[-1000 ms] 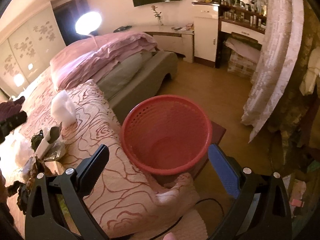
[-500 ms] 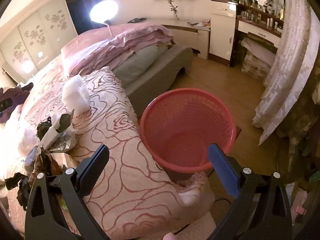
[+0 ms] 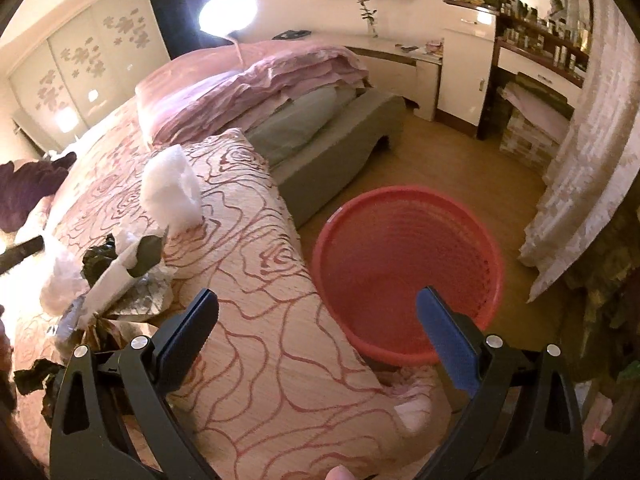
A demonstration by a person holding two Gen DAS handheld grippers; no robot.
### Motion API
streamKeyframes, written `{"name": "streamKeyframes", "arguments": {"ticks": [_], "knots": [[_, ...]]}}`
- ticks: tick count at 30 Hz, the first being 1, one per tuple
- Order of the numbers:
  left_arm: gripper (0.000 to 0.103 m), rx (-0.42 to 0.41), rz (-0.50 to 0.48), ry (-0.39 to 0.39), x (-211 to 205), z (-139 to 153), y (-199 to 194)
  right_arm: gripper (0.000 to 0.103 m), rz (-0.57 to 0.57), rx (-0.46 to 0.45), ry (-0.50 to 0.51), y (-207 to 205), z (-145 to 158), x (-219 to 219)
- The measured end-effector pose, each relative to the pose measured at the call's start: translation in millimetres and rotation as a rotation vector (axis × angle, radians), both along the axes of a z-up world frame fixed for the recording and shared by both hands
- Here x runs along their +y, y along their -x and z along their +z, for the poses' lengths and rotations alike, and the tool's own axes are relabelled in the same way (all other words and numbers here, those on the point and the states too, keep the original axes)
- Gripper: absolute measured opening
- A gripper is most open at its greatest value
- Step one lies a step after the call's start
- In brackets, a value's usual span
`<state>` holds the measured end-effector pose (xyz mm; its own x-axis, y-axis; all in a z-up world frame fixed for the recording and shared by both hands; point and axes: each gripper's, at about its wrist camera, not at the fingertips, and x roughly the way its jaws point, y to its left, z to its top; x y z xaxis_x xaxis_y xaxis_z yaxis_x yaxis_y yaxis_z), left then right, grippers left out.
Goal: Collect trash
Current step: 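Grasp the clear plastic bag with the left tool while the right tool grasps the white foam block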
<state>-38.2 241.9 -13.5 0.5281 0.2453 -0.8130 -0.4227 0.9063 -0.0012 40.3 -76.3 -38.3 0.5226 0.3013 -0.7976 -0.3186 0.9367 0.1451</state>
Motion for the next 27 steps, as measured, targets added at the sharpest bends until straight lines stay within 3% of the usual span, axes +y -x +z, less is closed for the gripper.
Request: {"name": "streamKeyframes", "arguments": {"ticks": [3, 5, 12, 16, 25, 27], "knots": [[0.092, 0.032, -0.003, 0.016, 1.9, -16.0, -2.3, 0.096, 0.023, -0.002, 0.003, -3.2, 2.5, 8.9], [0.070, 0.042, -0.006, 0.041, 4.2, -23.7, -2.7, 0.096, 0.037, 0.006, -0.002, -8.2, 4.1, 13.8], [0.039, 0.018, -0.001, 0.081, 11.6, -30.3, 4.5, 0.096, 0.101, 0.022, -0.007, -29.2, 9.6, 44.7], [0.034, -0.001, 0.007, 0.065, 16.2, -24.1, 9.7, 0.096, 0.155, 0.009, -0.006, -42.5, 15.6, 73.9], [0.034, -0.033, 0.069, 0.085, 38.2, -14.9, 21.9, 0.096, 0.272, 0.021, 0.026, -68.3, 10.2, 140.8], [0.034, -0.033, 0.077, 0.083, 41.3, -15.0, 23.6, 0.090, 0.290, 0.019, 0.042, -71.1, 5.9, 150.7]]}}
